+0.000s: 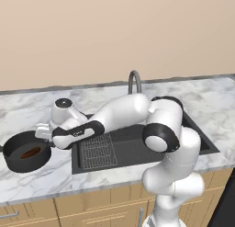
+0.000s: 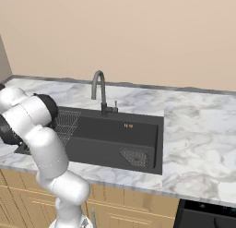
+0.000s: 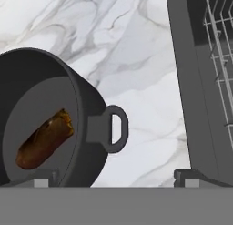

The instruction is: Dump the sweet potato from the pot into the sink. Then turn on the water and wash the sweet potato. Then turn off the water and put the sweet potato back in the pot.

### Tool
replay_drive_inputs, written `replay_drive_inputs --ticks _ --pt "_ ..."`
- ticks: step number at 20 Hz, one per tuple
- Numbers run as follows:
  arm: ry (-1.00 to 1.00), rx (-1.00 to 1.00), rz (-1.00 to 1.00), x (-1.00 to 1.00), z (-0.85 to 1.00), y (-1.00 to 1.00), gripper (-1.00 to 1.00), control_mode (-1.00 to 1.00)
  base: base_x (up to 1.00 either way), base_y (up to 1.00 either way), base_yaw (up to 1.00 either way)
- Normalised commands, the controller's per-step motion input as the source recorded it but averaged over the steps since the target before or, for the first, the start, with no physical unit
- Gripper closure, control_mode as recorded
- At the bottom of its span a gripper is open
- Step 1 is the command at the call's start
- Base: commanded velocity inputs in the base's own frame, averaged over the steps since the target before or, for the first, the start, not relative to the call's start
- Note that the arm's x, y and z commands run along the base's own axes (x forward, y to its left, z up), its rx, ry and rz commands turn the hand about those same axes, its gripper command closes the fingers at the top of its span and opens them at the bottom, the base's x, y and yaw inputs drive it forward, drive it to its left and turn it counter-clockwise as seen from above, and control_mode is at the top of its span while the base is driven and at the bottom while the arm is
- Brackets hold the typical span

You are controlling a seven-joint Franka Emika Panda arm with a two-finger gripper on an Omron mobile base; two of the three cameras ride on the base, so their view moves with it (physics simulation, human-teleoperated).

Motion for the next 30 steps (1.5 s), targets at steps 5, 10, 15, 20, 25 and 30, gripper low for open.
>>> replay_drive_inputs --ticks 5,10,15,20,25,30 --pt "0.03 -0.01 -0.05 0.17 -0.12 0.14 -1.0 -1.0 0.0 0.0 0.0" --pt "0.02 -0.02 -0.05 0.12 -0.12 0.13 -1.0 -1.0 0.0 0.0 0.0" --pt "0.0 -0.01 -0.04 0.08 -0.03 0.14 -1.0 -1.0 0.0 0.0 0.0" --pt "0.0 -0.01 -0.04 0.08 -0.02 0.09 -1.0 -1.0 0.0 0.0 0.0" --pt "0.0 -0.02 -0.06 0.03 -0.09 0.01 -1.0 -1.0 0.0 0.0 0.0" --pt "0.0 -0.03 -0.07 0.0 -0.17 0.0 -1.0 -1.0 0.0 0.0 0.0"
